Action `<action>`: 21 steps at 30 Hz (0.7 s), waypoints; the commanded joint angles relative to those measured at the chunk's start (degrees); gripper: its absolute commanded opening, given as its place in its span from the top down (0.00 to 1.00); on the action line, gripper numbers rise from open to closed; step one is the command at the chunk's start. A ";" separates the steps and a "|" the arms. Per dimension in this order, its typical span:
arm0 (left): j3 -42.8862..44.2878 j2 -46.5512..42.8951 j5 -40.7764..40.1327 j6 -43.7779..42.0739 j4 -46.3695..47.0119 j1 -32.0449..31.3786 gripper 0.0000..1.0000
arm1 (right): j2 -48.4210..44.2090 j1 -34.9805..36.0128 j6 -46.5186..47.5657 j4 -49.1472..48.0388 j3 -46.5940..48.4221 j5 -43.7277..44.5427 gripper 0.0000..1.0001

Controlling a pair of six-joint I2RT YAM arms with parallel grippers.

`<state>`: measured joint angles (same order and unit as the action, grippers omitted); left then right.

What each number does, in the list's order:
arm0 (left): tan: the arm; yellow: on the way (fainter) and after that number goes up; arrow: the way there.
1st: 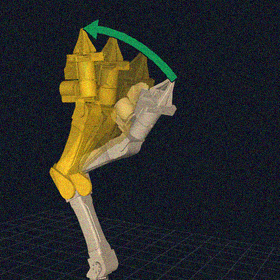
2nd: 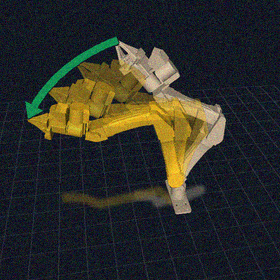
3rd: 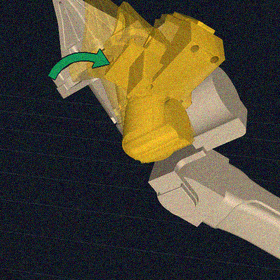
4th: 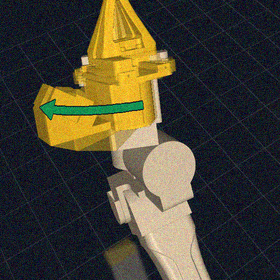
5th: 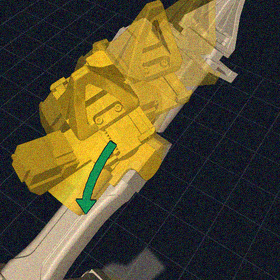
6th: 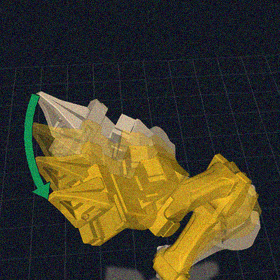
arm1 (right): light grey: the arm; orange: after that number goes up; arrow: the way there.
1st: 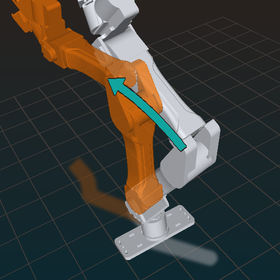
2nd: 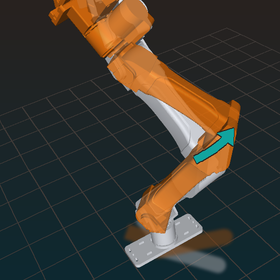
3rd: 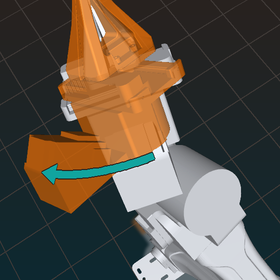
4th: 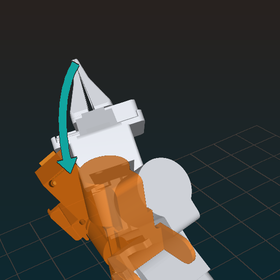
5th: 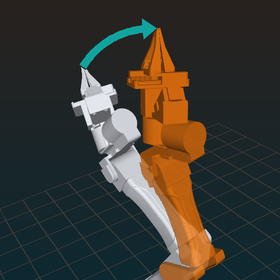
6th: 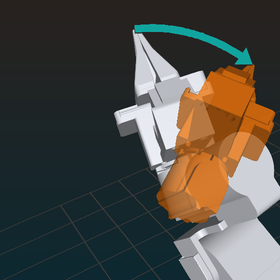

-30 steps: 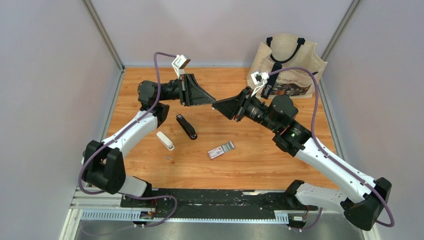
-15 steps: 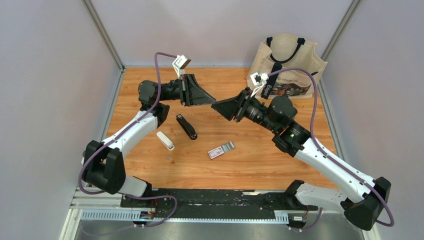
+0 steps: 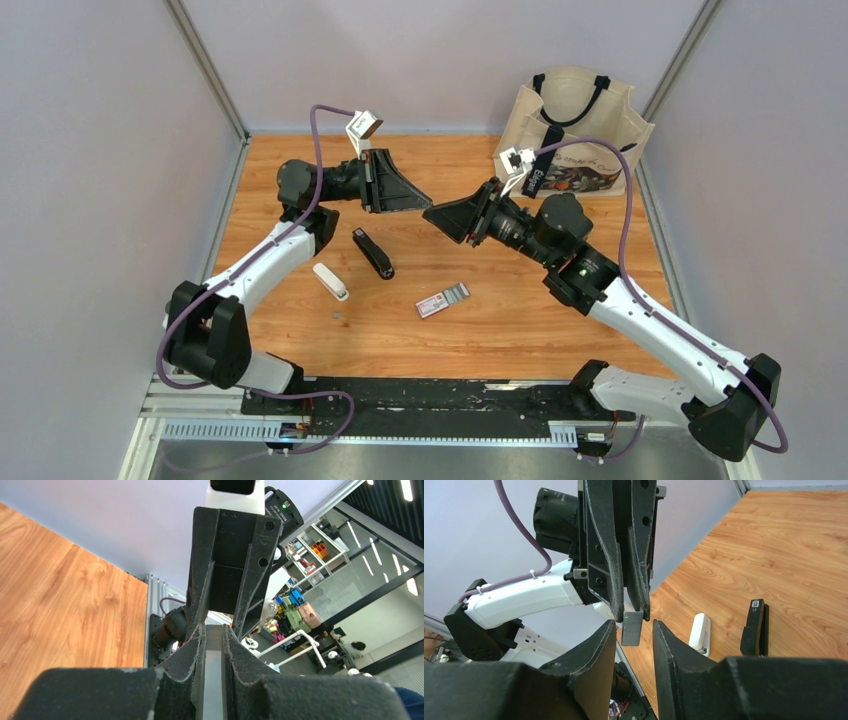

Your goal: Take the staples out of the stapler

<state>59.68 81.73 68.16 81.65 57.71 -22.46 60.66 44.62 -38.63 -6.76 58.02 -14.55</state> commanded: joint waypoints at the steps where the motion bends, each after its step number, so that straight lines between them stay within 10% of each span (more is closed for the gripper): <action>1: 2.37 -2.28 0.31 -2.19 0.38 0.05 0.85 | -1.51 0.64 -0.74 -2.11 -1.24 -0.31 0.63; 21: 1.84 -2.81 1.09 -3.42 -0.76 -0.57 0.84 | -1.96 0.73 0.40 -0.71 -0.54 1.10 0.67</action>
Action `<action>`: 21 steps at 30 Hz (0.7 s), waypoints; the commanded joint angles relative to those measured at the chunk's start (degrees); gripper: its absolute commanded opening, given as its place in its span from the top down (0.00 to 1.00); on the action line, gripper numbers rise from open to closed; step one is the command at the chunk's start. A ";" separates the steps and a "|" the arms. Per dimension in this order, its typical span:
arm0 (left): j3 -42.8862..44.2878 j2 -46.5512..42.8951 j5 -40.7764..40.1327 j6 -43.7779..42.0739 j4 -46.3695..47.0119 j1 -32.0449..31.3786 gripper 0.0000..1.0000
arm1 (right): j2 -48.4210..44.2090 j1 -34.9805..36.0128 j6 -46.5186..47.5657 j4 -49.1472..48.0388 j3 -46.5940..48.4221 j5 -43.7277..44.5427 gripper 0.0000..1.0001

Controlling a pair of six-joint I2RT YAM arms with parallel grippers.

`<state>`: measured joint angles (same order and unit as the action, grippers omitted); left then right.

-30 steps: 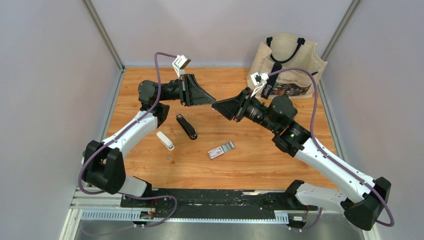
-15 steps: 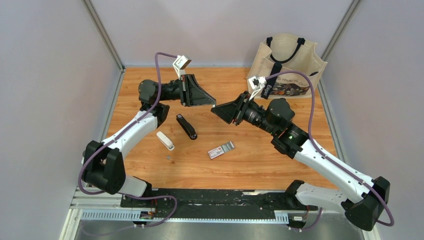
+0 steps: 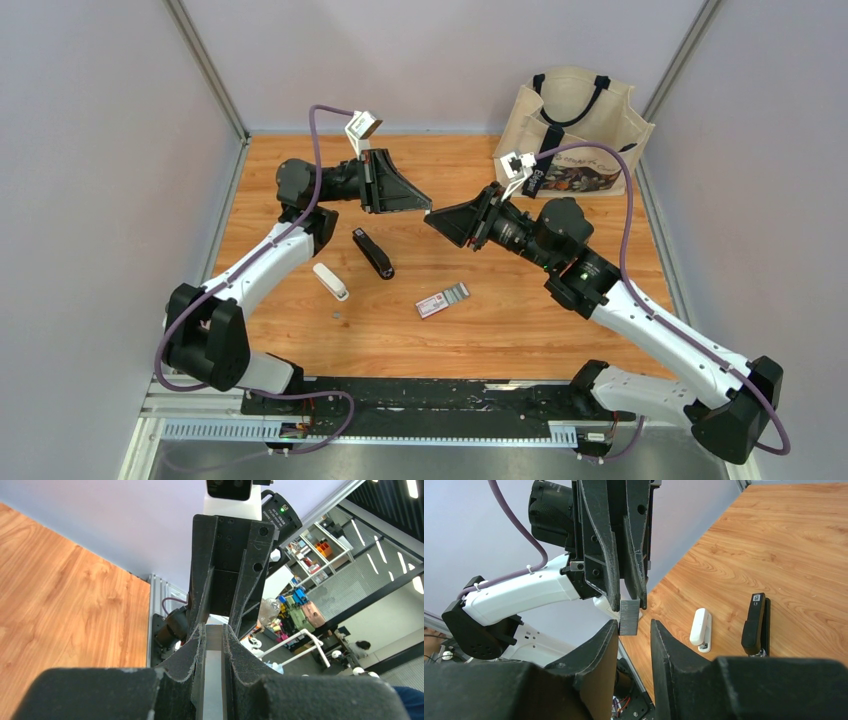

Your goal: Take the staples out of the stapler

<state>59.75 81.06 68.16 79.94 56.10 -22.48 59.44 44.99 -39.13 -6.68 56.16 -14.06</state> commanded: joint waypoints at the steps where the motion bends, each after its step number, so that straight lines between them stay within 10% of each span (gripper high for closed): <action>1: 1.78 -2.22 1.27 -1.81 0.86 -0.72 0.84 | -0.56 0.36 0.99 -0.79 1.58 0.62 0.68; 21: 1.08 -2.48 1.80 -3.92 -1.08 -1.51 0.84 | -0.20 0.36 0.99 -1.06 2.20 0.79 0.81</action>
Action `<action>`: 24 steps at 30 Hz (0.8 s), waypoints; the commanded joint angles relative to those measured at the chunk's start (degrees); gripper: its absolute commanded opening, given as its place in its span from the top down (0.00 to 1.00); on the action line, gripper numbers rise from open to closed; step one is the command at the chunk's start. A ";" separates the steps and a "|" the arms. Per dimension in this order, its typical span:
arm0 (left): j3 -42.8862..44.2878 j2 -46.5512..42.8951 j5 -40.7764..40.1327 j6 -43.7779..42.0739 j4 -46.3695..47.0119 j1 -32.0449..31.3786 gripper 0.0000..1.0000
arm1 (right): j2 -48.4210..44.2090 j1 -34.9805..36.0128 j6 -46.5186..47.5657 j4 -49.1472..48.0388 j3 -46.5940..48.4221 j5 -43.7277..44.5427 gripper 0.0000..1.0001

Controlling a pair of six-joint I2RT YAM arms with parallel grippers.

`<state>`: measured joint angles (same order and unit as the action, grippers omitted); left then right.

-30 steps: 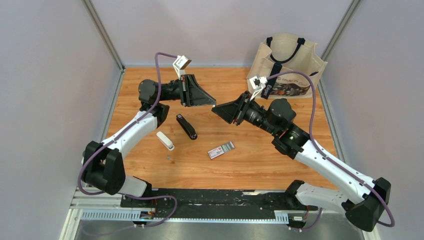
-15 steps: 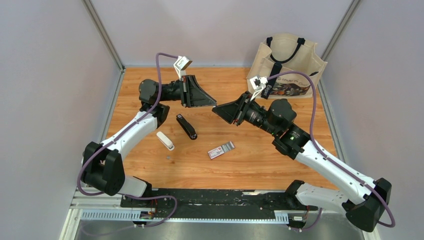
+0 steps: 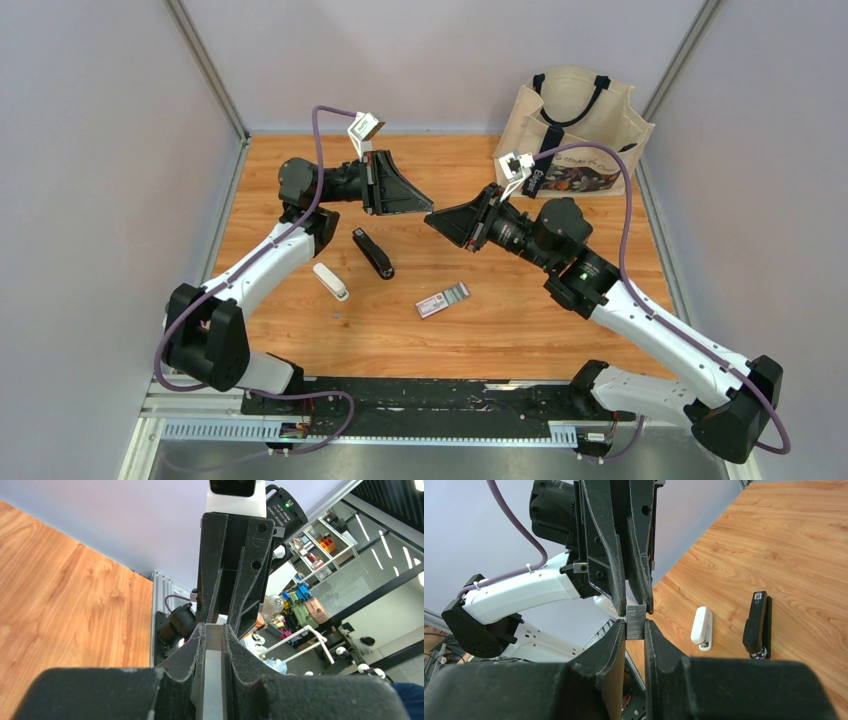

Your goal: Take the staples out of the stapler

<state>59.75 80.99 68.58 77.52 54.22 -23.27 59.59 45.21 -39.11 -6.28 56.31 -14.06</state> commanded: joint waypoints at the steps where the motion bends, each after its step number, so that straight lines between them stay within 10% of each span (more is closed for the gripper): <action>1: 0.99 -2.42 1.30 -1.49 0.80 -0.73 0.84 | -0.44 0.14 1.14 -1.45 1.78 1.05 0.81; 10: -0.24 -2.77 1.74 -2.02 0.72 -0.99 0.82 | -1.23 0.14 1.49 -1.10 0.99 2.11 0.91; 18: 2.03 -4.26 2.09 -7.37 -6.13 -1.08 0.34 | -2.20 0.14 2.90 3.29 -0.67 2.29 0.94; 24: 5.72 -5.84 -0.28 -18.69 -22.19 0.24 0.25 | -2.90 0.14 5.18 10.32 -3.66 0.27 0.93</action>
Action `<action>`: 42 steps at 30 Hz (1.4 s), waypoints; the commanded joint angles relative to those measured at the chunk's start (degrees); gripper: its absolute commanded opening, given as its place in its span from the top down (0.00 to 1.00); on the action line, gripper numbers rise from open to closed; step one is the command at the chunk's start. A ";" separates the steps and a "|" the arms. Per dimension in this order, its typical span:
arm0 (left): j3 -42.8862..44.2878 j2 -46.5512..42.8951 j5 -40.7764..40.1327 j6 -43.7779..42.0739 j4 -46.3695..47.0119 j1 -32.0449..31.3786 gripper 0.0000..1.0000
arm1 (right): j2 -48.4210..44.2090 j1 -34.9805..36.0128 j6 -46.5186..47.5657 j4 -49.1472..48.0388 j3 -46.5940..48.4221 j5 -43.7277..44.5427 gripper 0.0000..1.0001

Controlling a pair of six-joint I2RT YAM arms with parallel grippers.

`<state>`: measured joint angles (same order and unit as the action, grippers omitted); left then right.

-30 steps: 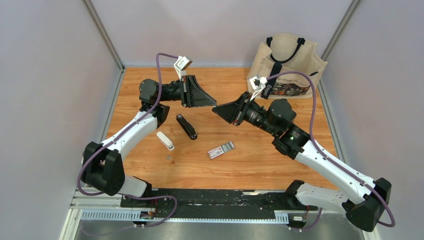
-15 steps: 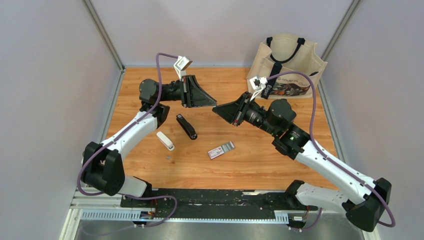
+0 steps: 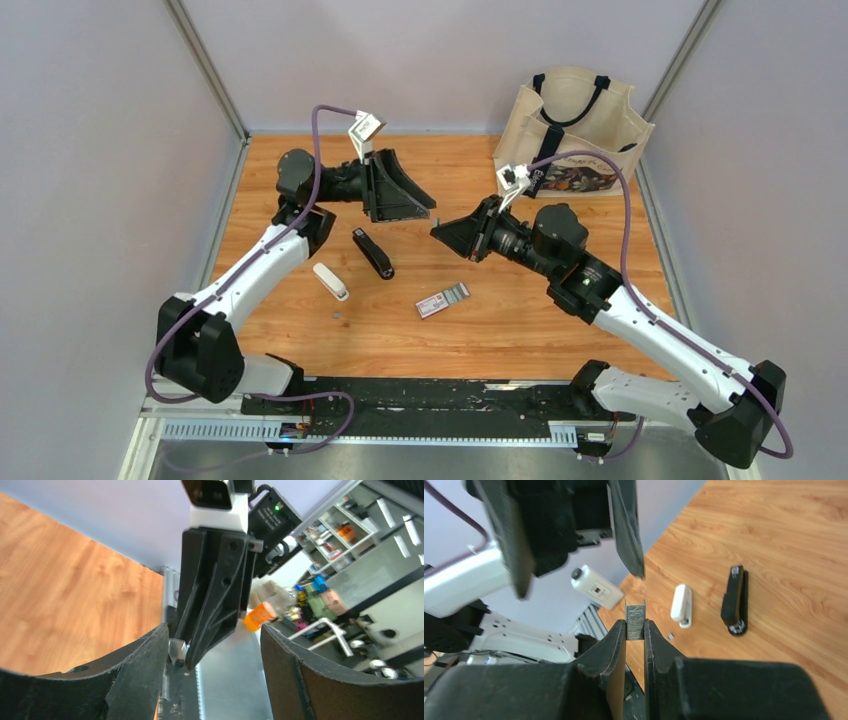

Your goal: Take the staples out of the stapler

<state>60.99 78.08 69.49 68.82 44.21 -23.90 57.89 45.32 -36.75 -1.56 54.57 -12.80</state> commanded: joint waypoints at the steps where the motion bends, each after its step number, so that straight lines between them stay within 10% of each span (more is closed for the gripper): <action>1: 5.36 -3.46 -2.25 -19.41 -17.69 1.22 0.23 | -1.29 0.12 3.78 7.95 -2.62 -1.00 0.93; 5: 16.50 -5.13 -18.80 -53.48 -68.52 1.31 0.23 | -0.32 0.03 7.47 15.26 -4.37 2.59 0.91; 11: 16.01 -5.04 -31.34 -71.34 -88.38 1.49 0.27 | 6.70 0.73 11.00 19.23 -8.95 8.57 0.92; 22: 6.77 -6.45 -39.78 -86.56 -95.36 1.58 0.28 | 22.61 4.51 17.67 25.03 -2.81 19.13 0.96; 42: 5.10 -4.87 -38.12 -87.71 -95.27 1.58 0.29 | 33.25 4.51 23.13 28.81 2.30 18.60 0.95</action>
<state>65.91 73.84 30.55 -17.30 -51.57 -22.48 90.11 49.69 -15.11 26.39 54.70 5.04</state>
